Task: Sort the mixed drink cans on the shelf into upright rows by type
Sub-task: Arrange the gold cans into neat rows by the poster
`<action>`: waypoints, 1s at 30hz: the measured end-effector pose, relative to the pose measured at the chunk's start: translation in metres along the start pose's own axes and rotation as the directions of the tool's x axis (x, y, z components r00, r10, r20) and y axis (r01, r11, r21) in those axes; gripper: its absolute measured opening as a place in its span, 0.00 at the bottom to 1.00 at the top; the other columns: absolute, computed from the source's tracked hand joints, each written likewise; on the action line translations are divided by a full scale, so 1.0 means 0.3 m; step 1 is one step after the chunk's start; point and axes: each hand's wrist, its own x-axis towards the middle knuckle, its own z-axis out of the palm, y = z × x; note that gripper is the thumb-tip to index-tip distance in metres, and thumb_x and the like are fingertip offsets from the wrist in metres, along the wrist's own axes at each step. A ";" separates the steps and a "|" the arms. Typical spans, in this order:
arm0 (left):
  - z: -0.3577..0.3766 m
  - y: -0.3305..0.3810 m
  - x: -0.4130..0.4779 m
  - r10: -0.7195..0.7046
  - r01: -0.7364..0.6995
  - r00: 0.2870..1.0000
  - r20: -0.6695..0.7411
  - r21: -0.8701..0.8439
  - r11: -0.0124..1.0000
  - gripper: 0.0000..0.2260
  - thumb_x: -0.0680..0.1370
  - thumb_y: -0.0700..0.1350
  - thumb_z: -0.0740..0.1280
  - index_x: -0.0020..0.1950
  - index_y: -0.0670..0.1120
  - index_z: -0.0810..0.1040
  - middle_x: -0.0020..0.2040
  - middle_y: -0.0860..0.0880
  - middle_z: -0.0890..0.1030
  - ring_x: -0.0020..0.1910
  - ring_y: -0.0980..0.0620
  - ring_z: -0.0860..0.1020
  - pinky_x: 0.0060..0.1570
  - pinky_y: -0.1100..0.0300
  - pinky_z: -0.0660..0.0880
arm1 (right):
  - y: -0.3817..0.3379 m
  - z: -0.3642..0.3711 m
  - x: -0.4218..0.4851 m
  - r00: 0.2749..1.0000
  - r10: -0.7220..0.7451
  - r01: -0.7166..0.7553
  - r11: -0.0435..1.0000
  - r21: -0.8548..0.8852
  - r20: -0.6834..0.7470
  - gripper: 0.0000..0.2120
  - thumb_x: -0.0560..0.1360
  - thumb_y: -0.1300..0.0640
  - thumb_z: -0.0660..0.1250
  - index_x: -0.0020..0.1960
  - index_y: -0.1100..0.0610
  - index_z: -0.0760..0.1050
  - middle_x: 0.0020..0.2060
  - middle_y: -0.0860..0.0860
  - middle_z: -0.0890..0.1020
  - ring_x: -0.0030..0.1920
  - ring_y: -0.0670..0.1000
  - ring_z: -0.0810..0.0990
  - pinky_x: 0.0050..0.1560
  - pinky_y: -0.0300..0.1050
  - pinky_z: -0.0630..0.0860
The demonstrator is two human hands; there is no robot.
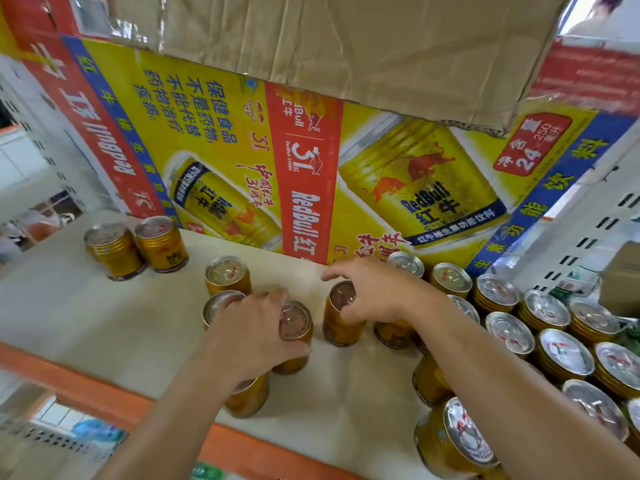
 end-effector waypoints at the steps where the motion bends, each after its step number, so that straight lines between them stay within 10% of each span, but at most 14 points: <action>1: -0.001 -0.001 0.000 0.009 -0.010 1.000 0.010 0.012 1.000 0.31 0.68 0.67 0.68 0.65 0.53 0.67 0.59 0.53 0.77 0.57 0.51 0.75 0.54 0.57 0.70 | -0.002 0.000 -0.005 1.000 0.023 -0.024 0.999 -0.030 -0.016 0.31 0.70 0.51 0.73 0.71 0.50 0.68 0.68 0.48 0.72 0.66 0.50 0.71 0.57 0.43 0.70; 7: 0.006 -0.008 -0.005 0.034 -0.034 0.999 0.038 0.006 0.999 0.32 0.68 0.68 0.68 0.66 0.54 0.66 0.61 0.53 0.75 0.60 0.51 0.74 0.59 0.56 0.69 | -0.029 0.039 -0.014 0.977 0.137 -0.172 0.959 -0.226 -0.162 0.25 0.67 0.41 0.74 0.55 0.56 0.74 0.50 0.54 0.79 0.52 0.56 0.78 0.45 0.49 0.75; 12: 0.009 -0.011 -0.005 0.040 -0.040 0.999 0.030 0.007 0.999 0.32 0.68 0.69 0.67 0.66 0.54 0.66 0.61 0.54 0.75 0.60 0.51 0.74 0.60 0.55 0.69 | -0.027 0.028 -0.066 0.989 0.114 -0.124 0.986 -0.113 -0.094 0.35 0.65 0.42 0.77 0.68 0.53 0.71 0.63 0.50 0.76 0.62 0.52 0.73 0.57 0.48 0.74; 20: 0.014 0.015 0.007 0.046 -0.046 0.999 -0.015 0.000 0.999 0.26 0.64 0.70 0.68 0.54 0.57 0.70 0.51 0.56 0.77 0.52 0.52 0.77 0.54 0.52 0.73 | 0.042 0.026 -0.182 0.990 0.113 -0.114 0.993 -0.010 -0.078 0.29 0.61 0.43 0.78 0.59 0.50 0.78 0.52 0.46 0.81 0.52 0.48 0.78 0.52 0.50 0.78; 30: 0.045 0.146 0.022 0.105 -0.110 0.992 0.070 0.072 0.991 0.28 0.65 0.70 0.68 0.58 0.57 0.69 0.56 0.56 0.77 0.59 0.51 0.74 0.70 0.48 0.60 | 0.103 0.053 -0.275 0.980 0.102 -0.117 0.990 -0.078 -0.168 0.26 0.64 0.45 0.77 0.60 0.51 0.77 0.55 0.47 0.79 0.55 0.48 0.76 0.53 0.47 0.75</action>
